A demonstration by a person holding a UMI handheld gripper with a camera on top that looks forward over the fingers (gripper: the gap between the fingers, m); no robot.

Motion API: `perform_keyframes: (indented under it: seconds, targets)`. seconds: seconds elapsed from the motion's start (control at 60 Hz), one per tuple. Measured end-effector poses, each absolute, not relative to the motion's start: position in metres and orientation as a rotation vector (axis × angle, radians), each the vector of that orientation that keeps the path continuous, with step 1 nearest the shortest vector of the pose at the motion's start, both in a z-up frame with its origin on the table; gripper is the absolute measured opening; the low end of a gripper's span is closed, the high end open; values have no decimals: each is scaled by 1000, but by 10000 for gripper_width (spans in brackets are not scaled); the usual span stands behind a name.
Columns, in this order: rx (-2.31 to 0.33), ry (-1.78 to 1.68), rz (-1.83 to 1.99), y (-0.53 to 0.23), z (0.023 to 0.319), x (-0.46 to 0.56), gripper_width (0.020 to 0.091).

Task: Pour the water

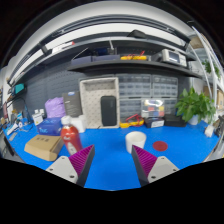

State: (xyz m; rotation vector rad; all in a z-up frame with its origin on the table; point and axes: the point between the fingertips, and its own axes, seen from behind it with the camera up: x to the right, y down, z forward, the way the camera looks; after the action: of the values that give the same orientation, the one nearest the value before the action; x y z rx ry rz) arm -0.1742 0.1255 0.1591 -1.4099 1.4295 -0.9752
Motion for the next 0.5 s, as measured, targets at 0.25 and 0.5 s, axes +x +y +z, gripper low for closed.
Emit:
perform_keyframes:
  seconds: [0.25,0.5]
  targets:
    - [-1482,1369,-889,232,115,-159,756]
    - [-1504,1322,-929,275,100,-101,759]
